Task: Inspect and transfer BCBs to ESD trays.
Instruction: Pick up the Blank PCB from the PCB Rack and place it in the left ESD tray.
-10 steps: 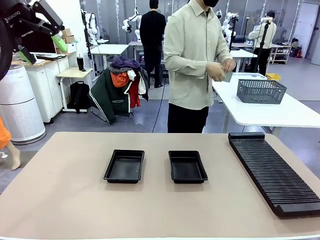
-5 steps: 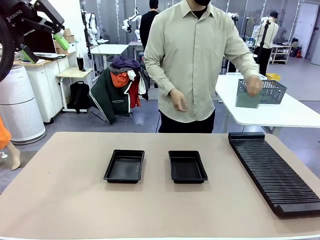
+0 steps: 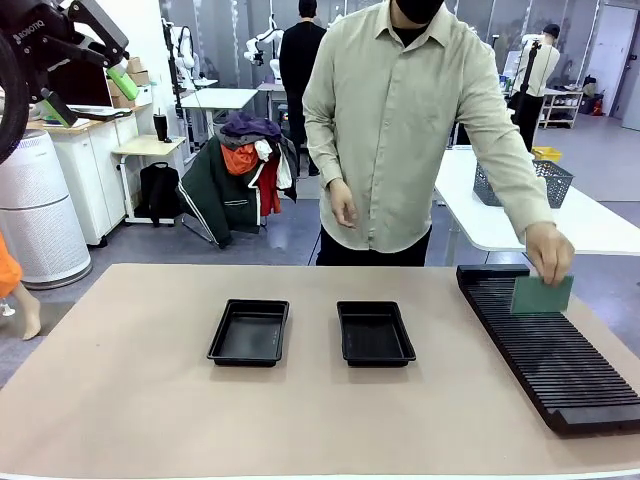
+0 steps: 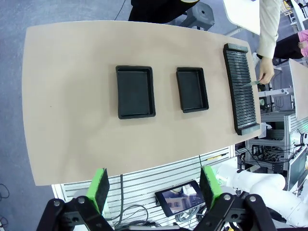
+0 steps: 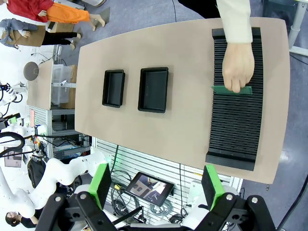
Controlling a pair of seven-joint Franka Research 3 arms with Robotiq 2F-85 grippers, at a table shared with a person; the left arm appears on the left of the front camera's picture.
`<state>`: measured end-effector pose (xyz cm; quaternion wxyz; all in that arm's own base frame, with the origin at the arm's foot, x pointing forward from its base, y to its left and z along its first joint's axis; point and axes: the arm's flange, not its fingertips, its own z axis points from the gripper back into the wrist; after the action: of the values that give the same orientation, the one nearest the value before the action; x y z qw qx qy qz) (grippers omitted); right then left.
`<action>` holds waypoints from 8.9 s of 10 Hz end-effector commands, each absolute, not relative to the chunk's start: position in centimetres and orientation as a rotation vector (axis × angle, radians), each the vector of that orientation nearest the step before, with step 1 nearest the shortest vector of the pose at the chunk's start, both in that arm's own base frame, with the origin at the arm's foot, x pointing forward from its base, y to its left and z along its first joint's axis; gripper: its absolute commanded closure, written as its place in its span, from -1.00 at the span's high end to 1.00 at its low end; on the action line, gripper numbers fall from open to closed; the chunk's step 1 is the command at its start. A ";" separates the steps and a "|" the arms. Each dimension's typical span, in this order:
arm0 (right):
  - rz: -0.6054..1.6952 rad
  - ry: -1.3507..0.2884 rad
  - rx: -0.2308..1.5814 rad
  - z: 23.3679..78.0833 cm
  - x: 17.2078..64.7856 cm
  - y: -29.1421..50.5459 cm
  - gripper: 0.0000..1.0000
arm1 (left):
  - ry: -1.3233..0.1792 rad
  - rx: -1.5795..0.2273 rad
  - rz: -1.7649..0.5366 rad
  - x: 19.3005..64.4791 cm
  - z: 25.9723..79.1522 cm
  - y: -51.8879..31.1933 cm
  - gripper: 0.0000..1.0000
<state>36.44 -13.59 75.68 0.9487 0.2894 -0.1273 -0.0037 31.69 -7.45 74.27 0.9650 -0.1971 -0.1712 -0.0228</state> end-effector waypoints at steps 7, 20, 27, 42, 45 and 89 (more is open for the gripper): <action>-0.012 -0.257 0.590 75.7 36.4 -13.6 1.00 | -0.343 -0.393 -0.045 31.6 74.2 -7.4 1.00; -0.012 -0.257 0.590 75.7 36.4 -13.6 1.00 | -0.343 -0.393 -0.045 31.6 74.2 -7.4 1.00; 0.045 -0.281 0.554 75.0 36.1 -13.4 1.00 | -0.343 -0.393 -0.045 31.6 74.2 -7.4 1.00; 1.348 -0.335 0.013 56.7 39.8 -9.6 1.00 | -0.343 -0.393 -0.045 31.6 74.2 -7.4 1.00; 1.478 -0.298 -0.086 53.0 41.3 -8.3 1.00 | -0.343 -0.393 -0.045 31.6 74.2 -7.4 1.00; 1.615 -0.205 -0.121 34.5 46.8 -6.7 0.71 | -0.343 -0.393 -0.045 31.6 74.2 -7.4 1.00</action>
<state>47.42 -6.58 34.76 0.6937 -0.0504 -0.0903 0.7128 31.67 -7.48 74.31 0.9650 -0.1970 -0.1714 -0.0232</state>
